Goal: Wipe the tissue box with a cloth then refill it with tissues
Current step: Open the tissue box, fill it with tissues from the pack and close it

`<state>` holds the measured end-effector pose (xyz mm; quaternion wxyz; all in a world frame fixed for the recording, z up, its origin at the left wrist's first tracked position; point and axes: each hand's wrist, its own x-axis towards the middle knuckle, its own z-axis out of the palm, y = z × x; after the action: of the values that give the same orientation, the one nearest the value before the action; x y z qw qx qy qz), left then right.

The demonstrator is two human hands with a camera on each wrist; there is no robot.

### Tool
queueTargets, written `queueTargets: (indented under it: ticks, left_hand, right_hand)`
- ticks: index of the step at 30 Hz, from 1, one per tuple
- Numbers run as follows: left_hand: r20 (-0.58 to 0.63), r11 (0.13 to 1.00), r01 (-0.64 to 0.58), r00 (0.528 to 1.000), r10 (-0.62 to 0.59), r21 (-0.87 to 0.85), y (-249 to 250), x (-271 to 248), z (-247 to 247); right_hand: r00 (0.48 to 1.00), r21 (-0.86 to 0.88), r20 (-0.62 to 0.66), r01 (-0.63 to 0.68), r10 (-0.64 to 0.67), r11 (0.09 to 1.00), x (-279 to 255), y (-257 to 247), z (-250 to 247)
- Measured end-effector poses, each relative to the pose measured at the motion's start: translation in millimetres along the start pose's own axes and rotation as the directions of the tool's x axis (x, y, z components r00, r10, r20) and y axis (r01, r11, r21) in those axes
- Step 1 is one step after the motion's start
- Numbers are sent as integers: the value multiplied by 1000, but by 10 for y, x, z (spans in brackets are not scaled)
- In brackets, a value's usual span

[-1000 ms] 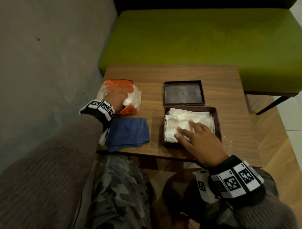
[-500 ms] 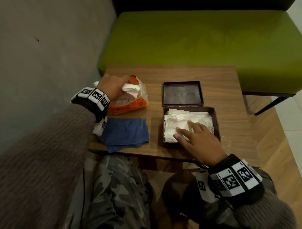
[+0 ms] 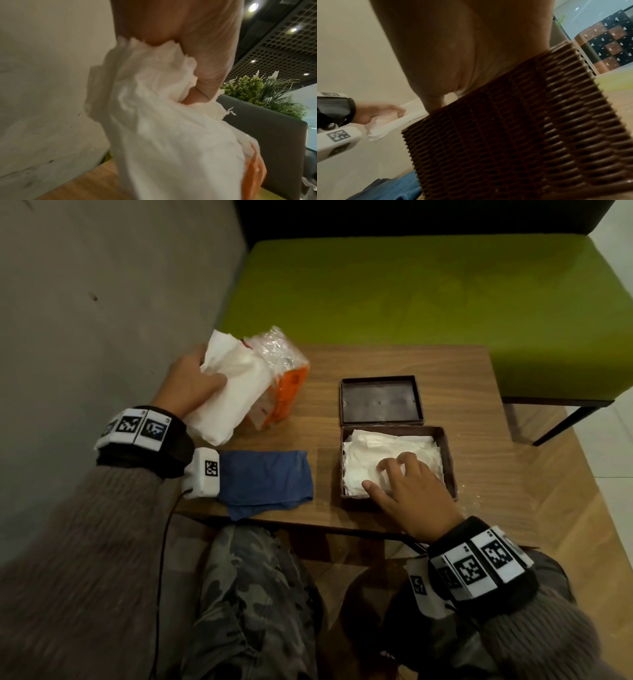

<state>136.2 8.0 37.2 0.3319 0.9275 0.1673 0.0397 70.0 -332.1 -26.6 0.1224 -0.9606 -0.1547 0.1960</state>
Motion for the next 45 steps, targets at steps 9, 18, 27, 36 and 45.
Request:
queueTargets:
  ticks: [9,18,27,36,45]
  left_hand:
    - [231,969,-199,960,161,149,63,10,303]
    - [248,825,-352,932,265,442,363,395,571]
    - [141,966,-39,990,3,254,327,519,635]
    - [400,544,443,894,-203,-713,447,-314,400]
    - [447,472,467,880,-164,-748,479,-1299,754]
  right_hand:
    - [1000,-5,-16,11,-11,1000,-8,-22,-4]
    - [998,-27,-65,22,-23,999,30,8,68]
    - [998,-41,-60,20,-23,999,31,11,53]
    - [992,2,-125,30,-29,1000,33,0,-28]
    - [965,713,-261,222,-43,665,-250,-369,-289]
